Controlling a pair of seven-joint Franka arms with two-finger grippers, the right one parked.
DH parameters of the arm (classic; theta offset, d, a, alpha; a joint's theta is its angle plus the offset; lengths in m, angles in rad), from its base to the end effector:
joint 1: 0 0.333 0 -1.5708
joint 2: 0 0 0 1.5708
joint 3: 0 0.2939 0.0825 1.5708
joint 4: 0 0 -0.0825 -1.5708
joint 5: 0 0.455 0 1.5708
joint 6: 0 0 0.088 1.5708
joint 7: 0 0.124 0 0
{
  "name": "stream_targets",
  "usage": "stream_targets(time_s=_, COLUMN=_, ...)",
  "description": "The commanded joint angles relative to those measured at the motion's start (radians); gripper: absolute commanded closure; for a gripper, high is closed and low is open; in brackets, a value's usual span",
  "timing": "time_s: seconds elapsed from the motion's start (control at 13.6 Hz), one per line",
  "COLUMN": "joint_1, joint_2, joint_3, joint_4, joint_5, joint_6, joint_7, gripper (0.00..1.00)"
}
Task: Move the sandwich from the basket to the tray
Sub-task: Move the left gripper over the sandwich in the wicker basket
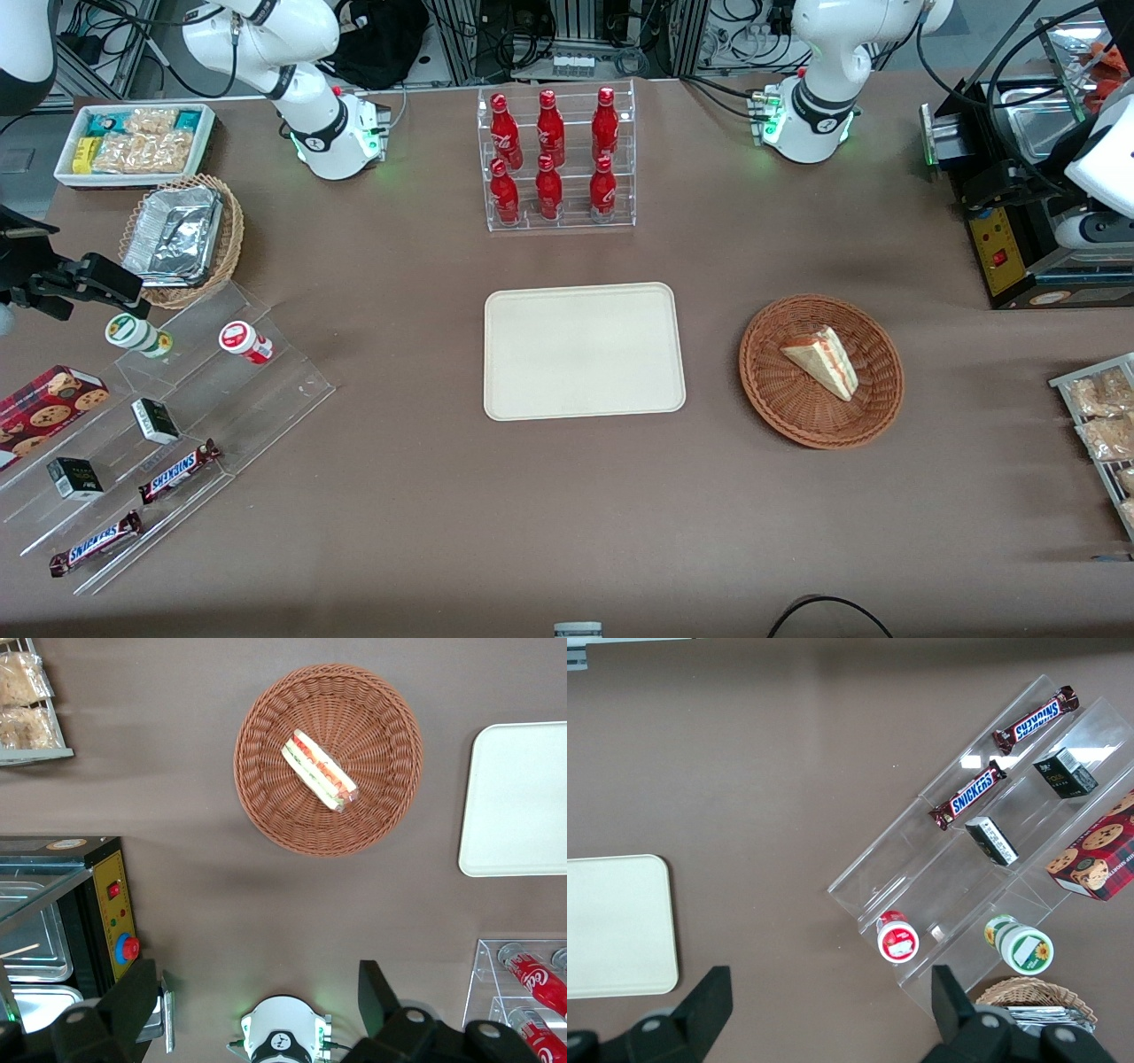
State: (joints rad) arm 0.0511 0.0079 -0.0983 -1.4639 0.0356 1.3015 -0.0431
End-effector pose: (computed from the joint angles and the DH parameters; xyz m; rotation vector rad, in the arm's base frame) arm 0.5947 -0.0228 0.6163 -3.0887 -0.0037 0.2609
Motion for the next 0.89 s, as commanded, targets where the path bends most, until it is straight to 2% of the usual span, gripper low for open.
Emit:
stream_targets(time_s=0.0, joint_1=0.001, joint_2=0.011, joint_3=-0.001, joint_4=0.025, joint_5=0.010, joint_6=-0.010, joint_7=0.022, gripper=0.00)
stream_targets(time_s=0.37, joint_1=0.003, joint_2=0.070, joint_3=-0.004, joint_4=-0.019, joint_5=0.023, joint_6=0.083, joint_7=0.017, gripper=0.00)
stream_targets(time_s=0.81, joint_1=0.001, joint_2=0.103, joint_3=-0.017, joint_4=-0.415, joint_5=0.017, joint_6=0.644, joint_7=-0.134, gripper=0.00)
